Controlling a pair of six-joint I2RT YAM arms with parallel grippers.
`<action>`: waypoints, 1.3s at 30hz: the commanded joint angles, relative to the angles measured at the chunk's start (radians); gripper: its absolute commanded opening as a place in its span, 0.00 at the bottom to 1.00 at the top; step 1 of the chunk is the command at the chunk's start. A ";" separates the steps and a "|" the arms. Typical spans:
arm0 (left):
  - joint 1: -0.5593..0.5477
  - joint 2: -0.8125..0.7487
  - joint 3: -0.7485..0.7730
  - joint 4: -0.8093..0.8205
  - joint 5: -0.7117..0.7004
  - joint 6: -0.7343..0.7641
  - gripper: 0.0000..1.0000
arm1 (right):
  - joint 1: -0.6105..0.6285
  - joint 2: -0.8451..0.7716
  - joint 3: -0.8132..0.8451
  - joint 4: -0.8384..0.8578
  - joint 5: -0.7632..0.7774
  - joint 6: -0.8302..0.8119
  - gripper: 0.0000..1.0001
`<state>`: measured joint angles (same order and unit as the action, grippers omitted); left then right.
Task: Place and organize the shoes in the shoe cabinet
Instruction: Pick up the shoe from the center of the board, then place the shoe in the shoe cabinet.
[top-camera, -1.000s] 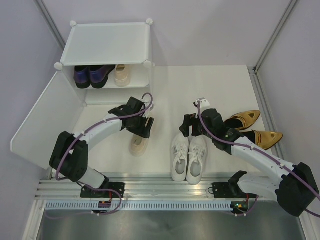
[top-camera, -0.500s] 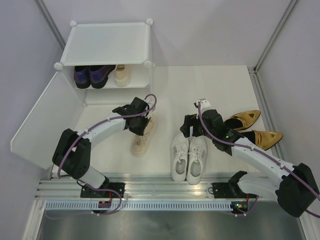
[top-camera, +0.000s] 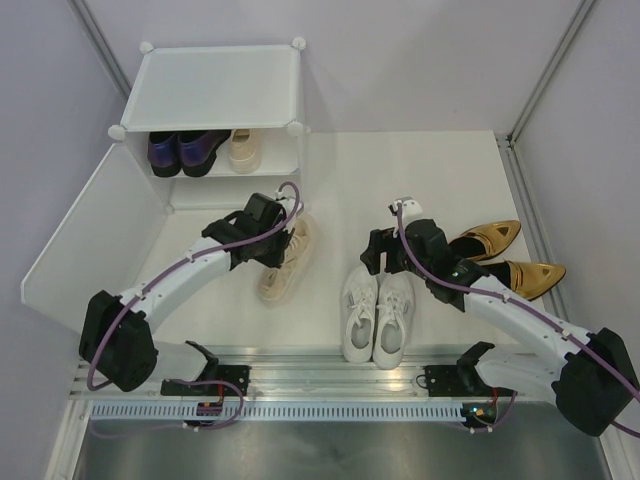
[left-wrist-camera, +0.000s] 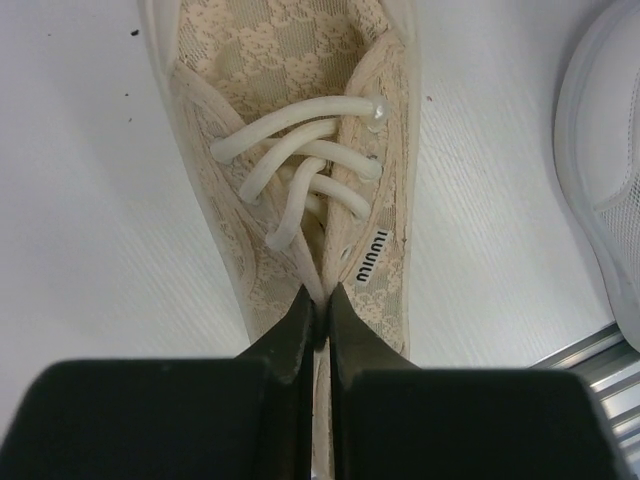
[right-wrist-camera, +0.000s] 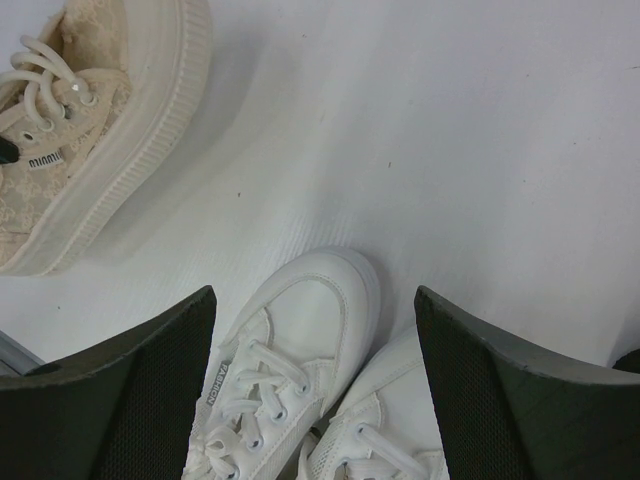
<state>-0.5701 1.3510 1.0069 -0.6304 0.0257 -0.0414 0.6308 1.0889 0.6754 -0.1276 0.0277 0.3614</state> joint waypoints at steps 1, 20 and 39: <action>-0.004 -0.061 0.021 0.048 -0.052 0.040 0.02 | -0.003 -0.030 -0.007 0.028 0.018 -0.010 0.84; 0.117 -0.165 0.173 0.008 -0.050 0.144 0.02 | -0.003 -0.066 -0.013 0.034 0.008 0.004 0.84; 0.207 0.143 0.570 0.006 -0.016 0.136 0.02 | -0.003 -0.095 -0.022 0.037 0.008 0.010 0.84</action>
<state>-0.3672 1.4822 1.4841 -0.7040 0.0044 0.0727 0.6308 1.0161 0.6552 -0.1204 0.0277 0.3672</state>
